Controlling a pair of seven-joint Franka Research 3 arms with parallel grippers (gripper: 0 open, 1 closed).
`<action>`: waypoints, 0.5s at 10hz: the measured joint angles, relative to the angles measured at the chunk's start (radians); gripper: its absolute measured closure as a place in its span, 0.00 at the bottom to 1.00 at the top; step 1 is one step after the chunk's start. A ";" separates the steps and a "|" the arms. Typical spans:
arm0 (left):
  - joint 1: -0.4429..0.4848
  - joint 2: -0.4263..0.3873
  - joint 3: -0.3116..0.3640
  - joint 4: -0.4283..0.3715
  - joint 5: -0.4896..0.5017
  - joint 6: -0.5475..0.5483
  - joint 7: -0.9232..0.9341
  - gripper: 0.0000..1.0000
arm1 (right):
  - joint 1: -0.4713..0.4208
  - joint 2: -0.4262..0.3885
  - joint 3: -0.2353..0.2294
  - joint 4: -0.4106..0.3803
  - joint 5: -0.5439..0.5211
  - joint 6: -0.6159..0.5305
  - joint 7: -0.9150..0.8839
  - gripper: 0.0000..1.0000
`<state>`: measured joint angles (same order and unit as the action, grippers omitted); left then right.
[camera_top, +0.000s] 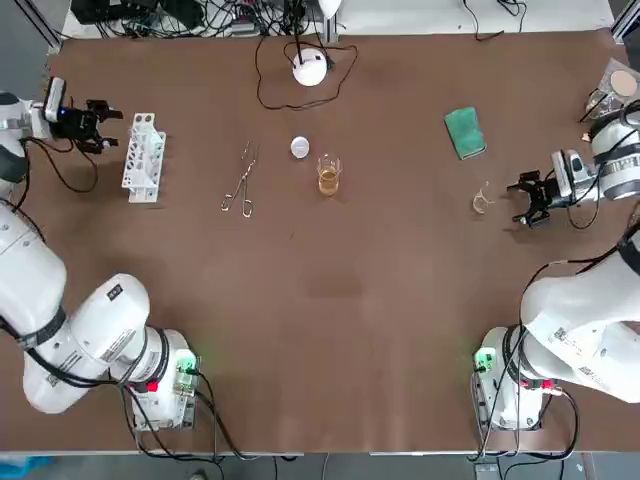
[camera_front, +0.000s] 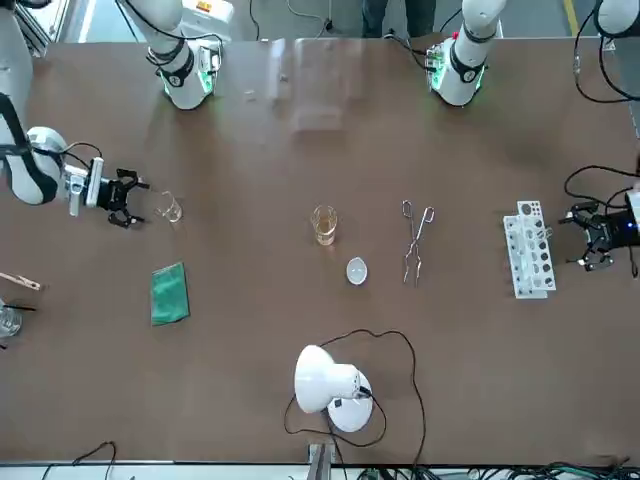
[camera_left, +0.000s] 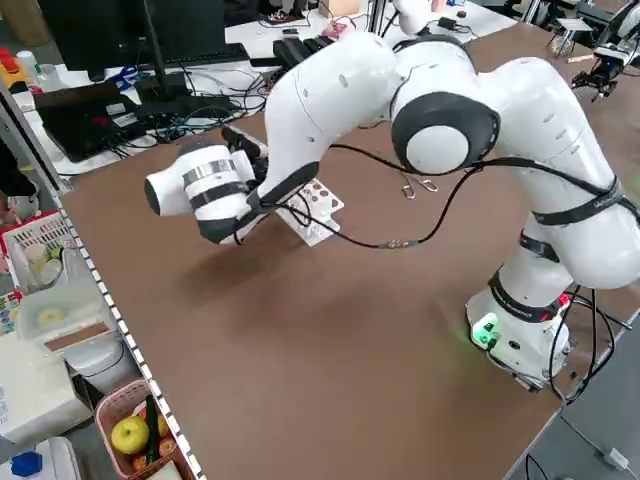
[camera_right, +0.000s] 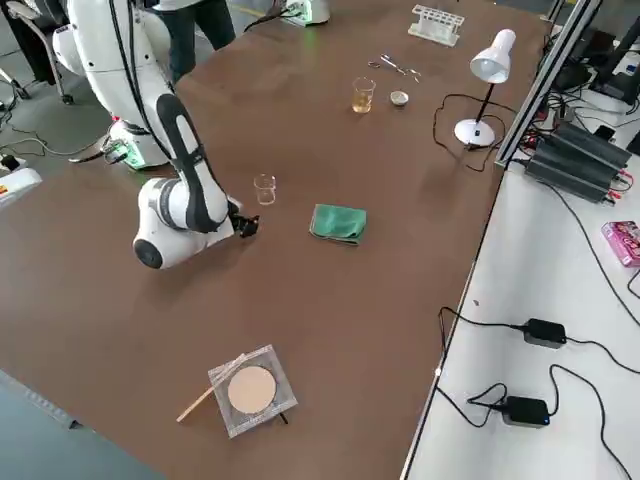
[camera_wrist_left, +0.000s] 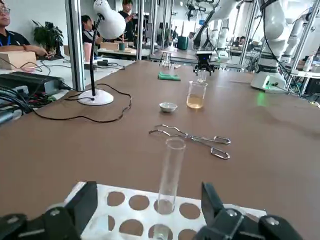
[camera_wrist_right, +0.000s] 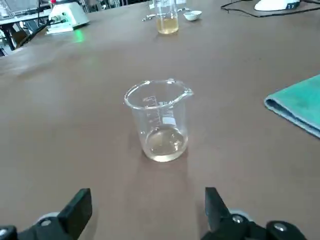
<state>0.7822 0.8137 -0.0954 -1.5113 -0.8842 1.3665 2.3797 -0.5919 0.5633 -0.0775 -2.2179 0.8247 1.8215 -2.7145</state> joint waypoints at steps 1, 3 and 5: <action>0.000 0.007 -0.001 -0.021 -0.020 0.000 0.015 0.26 | 0.000 0.013 0.005 0.000 0.005 -0.001 0.000 0.00; 0.000 0.009 -0.009 -0.051 -0.047 -0.001 0.023 0.21 | 0.000 0.018 0.015 -0.001 0.021 -0.017 0.000 0.00; 0.000 0.009 -0.022 -0.056 -0.048 -0.001 0.023 0.24 | 0.001 0.018 0.028 -0.001 0.036 -0.034 0.000 0.00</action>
<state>0.7822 0.8226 -0.1174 -1.5673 -0.9320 1.3655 2.4028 -0.5912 0.5809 -0.0498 -2.2187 0.8611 1.7877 -2.7150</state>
